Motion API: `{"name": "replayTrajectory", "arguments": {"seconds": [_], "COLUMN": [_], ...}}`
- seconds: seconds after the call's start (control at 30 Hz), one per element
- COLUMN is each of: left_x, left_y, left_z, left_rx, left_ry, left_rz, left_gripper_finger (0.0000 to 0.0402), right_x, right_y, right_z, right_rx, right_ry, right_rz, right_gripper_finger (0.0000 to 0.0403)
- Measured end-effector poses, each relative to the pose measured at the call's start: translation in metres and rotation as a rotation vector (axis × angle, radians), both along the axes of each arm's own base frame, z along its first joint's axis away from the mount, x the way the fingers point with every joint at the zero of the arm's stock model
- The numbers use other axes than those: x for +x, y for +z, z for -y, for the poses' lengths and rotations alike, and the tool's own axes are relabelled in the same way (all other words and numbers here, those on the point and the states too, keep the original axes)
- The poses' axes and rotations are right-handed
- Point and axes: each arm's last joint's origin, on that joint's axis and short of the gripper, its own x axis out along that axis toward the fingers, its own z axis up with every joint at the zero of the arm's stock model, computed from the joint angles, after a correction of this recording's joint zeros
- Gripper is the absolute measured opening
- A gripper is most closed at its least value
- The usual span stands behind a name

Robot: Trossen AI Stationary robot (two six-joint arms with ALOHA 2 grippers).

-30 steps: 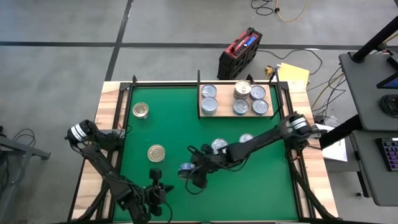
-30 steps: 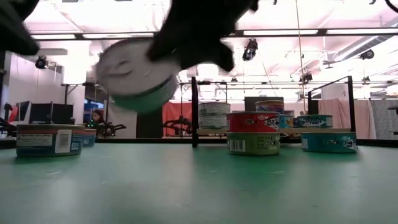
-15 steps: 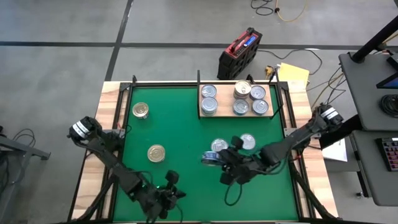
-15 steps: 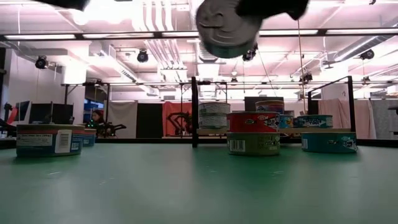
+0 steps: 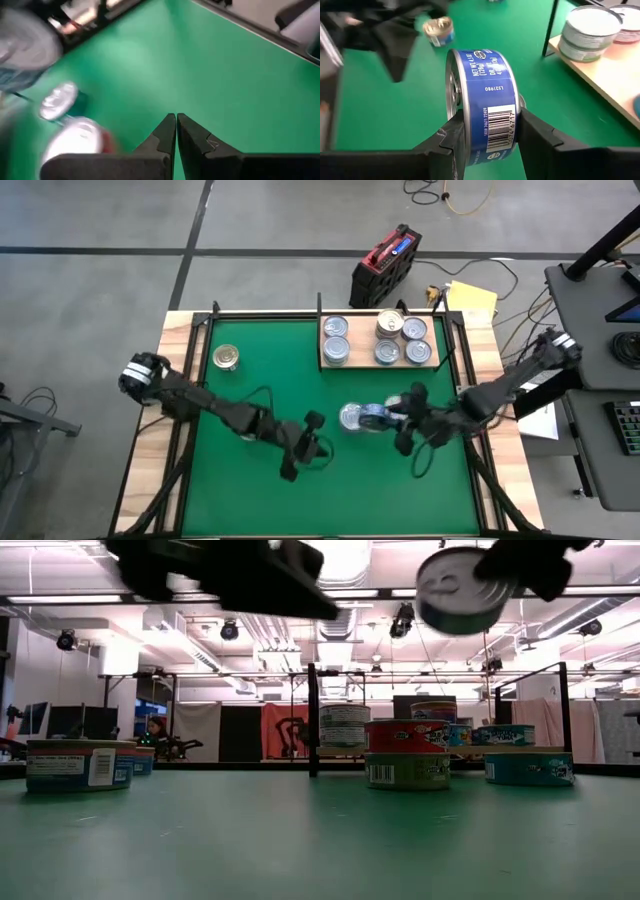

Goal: Stack canned seafood by type on shelf
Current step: Stack the blue tuna can on top of the blue tuna can on the shelf

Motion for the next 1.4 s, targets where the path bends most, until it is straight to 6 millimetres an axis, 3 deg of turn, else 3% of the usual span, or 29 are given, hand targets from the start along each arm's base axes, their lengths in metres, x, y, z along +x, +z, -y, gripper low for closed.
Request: {"name": "replayTrajectory", "arguments": {"seconds": [0.1, 0.23, 0.47, 0.63, 0.8, 1.03, 1.2, 1.4], "left_x": [0.010, 0.021, 0.028, 0.028, 0.029, 0.038, 0.044, 0.047], "left_y": [0.015, 0.031, 0.042, 0.051, 0.056, 0.047, 0.035, 0.036], "left_z": [-0.033, -0.070, -0.112, -0.121, -0.126, -0.129, -0.129, -0.129], "left_rx": [-0.050, -0.202, -0.455, -0.563, -0.571, -0.563, -0.566, -0.593], "left_ry": [0.017, 0.145, 0.299, 0.187, 0.205, 0.245, 0.248, 0.211], "left_rz": [0.088, 0.175, 0.223, 0.260, 0.323, 0.377, 0.366, 0.419], "left_gripper_finger": [0.0000, 0.0000, 0.0022, 0.0075, 0.0141, 0.0215, 0.0240, 0.0245], "right_x": [-0.021, -0.041, -0.045, -0.038, -0.035, -0.031, -0.027, -0.022], "right_y": [0.006, -0.002, -0.014, -0.009, -0.004, 0.004, 0.009, 0.013], "right_z": [0.012, 0.023, 0.027, 0.025, 0.025, 0.023, 0.023, 0.024], "right_rx": [0.070, 0.134, 0.056, -0.062, -0.141, -0.187, -0.215, -0.274], "right_ry": [-0.021, -0.056, -0.077, -0.074, -0.063, -0.031, -0.023, -0.007], "right_rz": [0.068, 0.109, 0.109, 0.117, 0.112, 0.168, 0.206, 0.230], "right_gripper_finger": [0.0126, 0.0126, 0.0126, 0.0126, 0.0126, 0.0126, 0.0126, 0.0126]}}
